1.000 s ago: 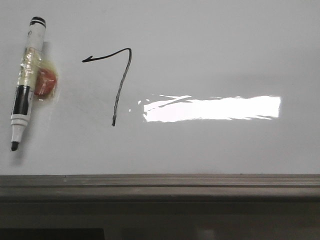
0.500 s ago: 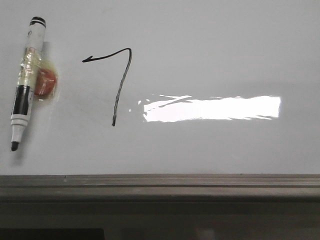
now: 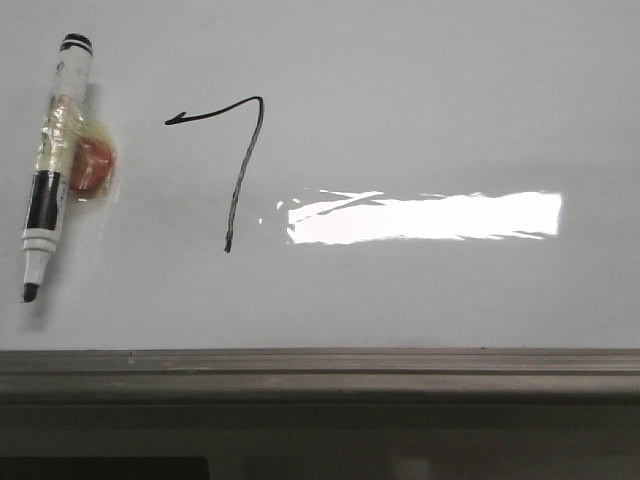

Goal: Write number 7 on whiteboard

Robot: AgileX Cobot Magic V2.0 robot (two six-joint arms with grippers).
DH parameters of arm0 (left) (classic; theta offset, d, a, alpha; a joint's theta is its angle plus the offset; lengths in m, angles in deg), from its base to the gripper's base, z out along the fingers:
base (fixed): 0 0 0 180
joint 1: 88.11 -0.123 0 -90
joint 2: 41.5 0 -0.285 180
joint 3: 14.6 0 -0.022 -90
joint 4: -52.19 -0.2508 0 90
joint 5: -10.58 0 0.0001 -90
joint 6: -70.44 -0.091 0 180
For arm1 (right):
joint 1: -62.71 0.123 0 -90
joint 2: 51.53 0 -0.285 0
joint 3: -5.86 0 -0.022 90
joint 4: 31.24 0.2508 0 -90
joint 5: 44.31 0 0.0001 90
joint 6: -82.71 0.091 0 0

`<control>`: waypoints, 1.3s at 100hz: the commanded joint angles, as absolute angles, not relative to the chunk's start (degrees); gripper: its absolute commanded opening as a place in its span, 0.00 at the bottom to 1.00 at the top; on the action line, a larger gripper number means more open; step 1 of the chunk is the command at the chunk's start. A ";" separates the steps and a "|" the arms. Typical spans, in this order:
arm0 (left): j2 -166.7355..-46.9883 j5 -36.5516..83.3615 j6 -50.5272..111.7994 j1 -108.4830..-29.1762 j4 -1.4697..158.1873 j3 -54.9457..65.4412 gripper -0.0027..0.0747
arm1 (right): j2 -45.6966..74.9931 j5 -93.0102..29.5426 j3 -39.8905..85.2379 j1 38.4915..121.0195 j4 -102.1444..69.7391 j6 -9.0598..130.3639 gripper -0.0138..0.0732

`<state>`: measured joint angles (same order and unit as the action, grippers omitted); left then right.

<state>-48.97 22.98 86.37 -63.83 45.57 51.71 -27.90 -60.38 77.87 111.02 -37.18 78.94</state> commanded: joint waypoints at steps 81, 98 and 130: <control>-47.31 26.22 74.89 -94.89 53.79 64.01 0.01 | -27.50 -65.04 76.36 111.14 -36.87 78.38 0.10; -47.31 26.22 74.88 -94.89 53.91 64.01 0.01 | -27.50 -65.04 76.36 111.14 -36.87 78.38 0.10; -47.31 26.22 74.88 -94.89 53.91 64.01 0.01 | -27.50 -65.04 76.36 111.14 -36.87 78.38 0.10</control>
